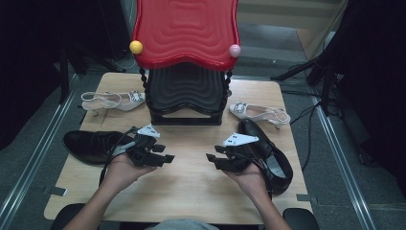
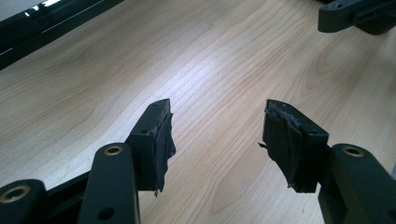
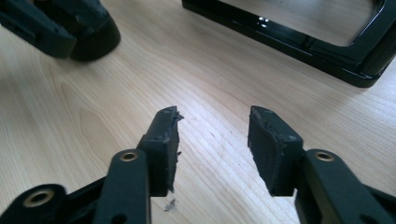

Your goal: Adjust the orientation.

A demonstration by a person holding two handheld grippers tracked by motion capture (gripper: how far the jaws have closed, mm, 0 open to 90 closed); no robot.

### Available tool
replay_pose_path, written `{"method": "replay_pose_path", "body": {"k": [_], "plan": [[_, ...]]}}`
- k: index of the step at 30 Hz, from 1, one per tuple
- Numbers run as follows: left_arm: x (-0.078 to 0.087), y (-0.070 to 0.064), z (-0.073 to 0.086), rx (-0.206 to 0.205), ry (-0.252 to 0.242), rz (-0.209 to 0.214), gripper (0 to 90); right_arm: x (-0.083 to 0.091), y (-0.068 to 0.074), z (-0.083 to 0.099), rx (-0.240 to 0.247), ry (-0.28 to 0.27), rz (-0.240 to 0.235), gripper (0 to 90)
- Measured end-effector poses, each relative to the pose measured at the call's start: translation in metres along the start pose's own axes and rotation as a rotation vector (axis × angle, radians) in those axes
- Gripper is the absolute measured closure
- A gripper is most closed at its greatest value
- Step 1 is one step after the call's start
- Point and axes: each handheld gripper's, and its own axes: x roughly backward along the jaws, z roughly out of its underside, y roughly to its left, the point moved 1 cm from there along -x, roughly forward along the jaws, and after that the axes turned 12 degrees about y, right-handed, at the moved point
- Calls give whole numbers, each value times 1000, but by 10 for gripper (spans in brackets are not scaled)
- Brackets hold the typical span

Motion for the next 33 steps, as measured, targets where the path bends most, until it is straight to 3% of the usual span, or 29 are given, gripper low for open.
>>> {"method": "replay_pose_path", "body": {"k": [5,9,15,25,29,30,33], "plan": [[3,2,-1,23,7,39,438,-2,-1,4,-9,15,-11,589],[6,1,-1,22,11,30,432,-2,-1,4,-8,28,-6,588],[9,2,-1,42,20,37,413,1,1,1,-14,31,-45,639],[27,5,-2,44,45,-4,415,8,-1,1,-94,31,-88,675],[42,14,-1,76,39,-31,422,9,0,1,-75,16,-74,652],[50,19,0,100,22,-36,423,9,0,1,-54,12,-70,654],[57,24,1,119,9,-50,425,9,2,2,-13,28,-50,681]]}}
